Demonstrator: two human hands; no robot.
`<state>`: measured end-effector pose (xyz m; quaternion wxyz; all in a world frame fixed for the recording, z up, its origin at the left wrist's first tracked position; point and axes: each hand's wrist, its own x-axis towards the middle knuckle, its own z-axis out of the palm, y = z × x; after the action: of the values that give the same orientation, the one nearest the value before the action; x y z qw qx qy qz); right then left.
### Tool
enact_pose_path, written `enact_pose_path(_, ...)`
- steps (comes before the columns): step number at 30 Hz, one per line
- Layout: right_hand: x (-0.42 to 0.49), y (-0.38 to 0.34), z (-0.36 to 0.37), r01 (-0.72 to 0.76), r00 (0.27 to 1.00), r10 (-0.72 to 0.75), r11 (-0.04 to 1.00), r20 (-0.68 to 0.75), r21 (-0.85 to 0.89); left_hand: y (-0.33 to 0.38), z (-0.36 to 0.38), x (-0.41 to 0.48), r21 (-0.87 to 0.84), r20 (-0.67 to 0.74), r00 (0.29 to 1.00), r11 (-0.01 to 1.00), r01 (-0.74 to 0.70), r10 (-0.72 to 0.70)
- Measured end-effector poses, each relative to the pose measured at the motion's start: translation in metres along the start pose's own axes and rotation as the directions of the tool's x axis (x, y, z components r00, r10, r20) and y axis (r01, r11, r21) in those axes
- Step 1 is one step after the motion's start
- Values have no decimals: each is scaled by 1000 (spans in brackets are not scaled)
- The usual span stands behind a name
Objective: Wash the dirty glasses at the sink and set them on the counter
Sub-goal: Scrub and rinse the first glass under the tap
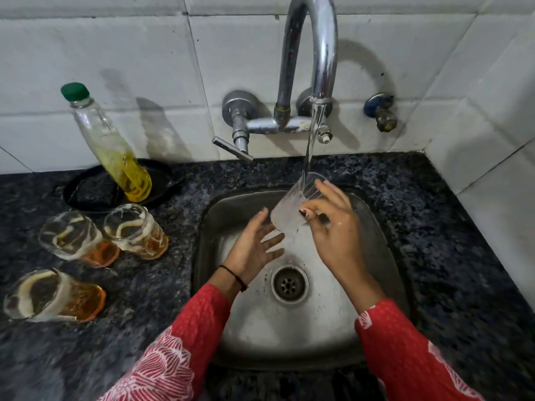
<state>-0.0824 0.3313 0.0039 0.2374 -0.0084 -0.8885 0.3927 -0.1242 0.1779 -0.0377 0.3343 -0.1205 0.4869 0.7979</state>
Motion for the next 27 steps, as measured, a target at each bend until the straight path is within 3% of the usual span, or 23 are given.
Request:
enact_pose_path(2,-2,-2,8,-160,984,171,971,-53,177,4,3,-4,-131,36,999,991,-19,24)
enact_pose_path(3,-4,-2,13,-296,936,344,881,-69,370,7,7,-5,-174,37,997,983,-58,65)
enact_pose_path(4,-6,-2,17,-409,843,537,680,-34,609,10,12,-7,-192,26,994,977,-97,104)
enact_pose_path(5,-8,-3,20,-450,723,687,390,72,803,13,16,-8,-188,3,990,972,-139,142)
enact_pose_path(6,-12,-1,25,-439,614,762,114,205,891,15,20,-7,-151,-24,981,969,-194,193)
enact_pose_path(7,-18,2,28,-412,528,788,-88,317,907,18,24,-8,-89,-60,966,963,-255,251)
enact_pose_path(8,-24,4,33,-400,463,789,-221,404,890,19,27,-7,18,-83,949,953,-304,304)
enact_pose_path(11,-39,3,47,-366,404,741,-408,537,837,20,39,-7,403,-60,909,843,-356,412)
enact_pose_path(13,-41,3,55,-321,387,726,-472,569,821,15,46,-15,491,9,897,780,-389,442)
enact_pose_path(16,-32,8,52,-348,438,690,-461,576,816,9,37,-22,500,104,895,755,-424,434)
enact_pose_path(18,-18,15,42,-456,486,667,-358,565,815,5,21,-25,477,161,923,791,-383,350)
enact_pose_path(21,5,17,30,-615,570,609,-128,551,778,-3,2,-31,310,163,984,943,-123,75)
enact_pose_path(23,18,13,27,-659,644,547,42,535,751,-7,-3,-32,327,162,987,944,-41,-13)
enact_pose_path(27,36,-4,23,-666,746,415,490,521,562,-11,1,-25,479,142,980,857,-191,139)
